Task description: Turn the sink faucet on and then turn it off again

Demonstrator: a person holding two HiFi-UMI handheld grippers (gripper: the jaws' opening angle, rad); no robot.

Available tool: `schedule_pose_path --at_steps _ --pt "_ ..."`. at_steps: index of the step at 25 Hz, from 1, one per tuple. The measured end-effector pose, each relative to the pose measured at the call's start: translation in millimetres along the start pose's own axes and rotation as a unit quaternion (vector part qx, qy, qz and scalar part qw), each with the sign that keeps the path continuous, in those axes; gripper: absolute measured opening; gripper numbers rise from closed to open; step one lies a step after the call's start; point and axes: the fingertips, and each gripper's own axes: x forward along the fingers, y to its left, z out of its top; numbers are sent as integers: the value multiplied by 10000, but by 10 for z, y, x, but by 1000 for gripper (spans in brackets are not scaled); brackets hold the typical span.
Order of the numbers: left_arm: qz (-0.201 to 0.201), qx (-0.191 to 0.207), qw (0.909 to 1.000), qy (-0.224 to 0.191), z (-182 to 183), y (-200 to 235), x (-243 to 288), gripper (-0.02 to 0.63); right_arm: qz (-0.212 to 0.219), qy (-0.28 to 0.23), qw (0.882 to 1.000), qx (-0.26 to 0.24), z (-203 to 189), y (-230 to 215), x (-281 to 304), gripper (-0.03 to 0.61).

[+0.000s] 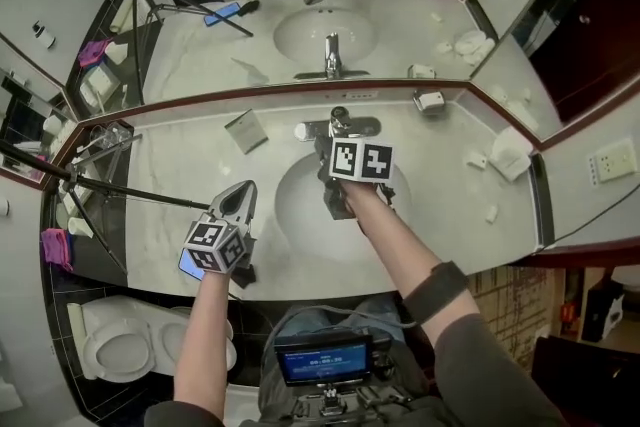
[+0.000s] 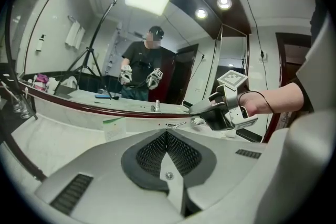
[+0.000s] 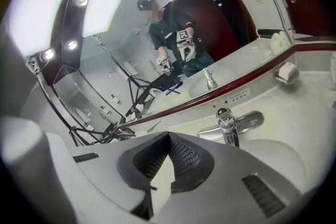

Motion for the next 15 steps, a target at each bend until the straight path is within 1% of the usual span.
schedule_pose_path --at_steps 2,4,8,10,15 --pt "48 -58 10000 -13 -4 1 -63 2 200 17 9992 -339 -13 89 -83 9" --pt "88 -133 9999 -32 -28 -6 -117 2 343 71 9963 -782 -58 161 -163 9" --pt "156 -176 9997 -24 -92 -1 -187 2 398 155 9842 -1719 -140 213 -316 11" --pt "172 -205 9996 -4 -141 18 -221 2 399 158 9795 -1966 -178 224 -382 11" --pt "213 -200 9996 16 -158 17 -286 2 378 98 9749 -2192 -233 201 -531 11"
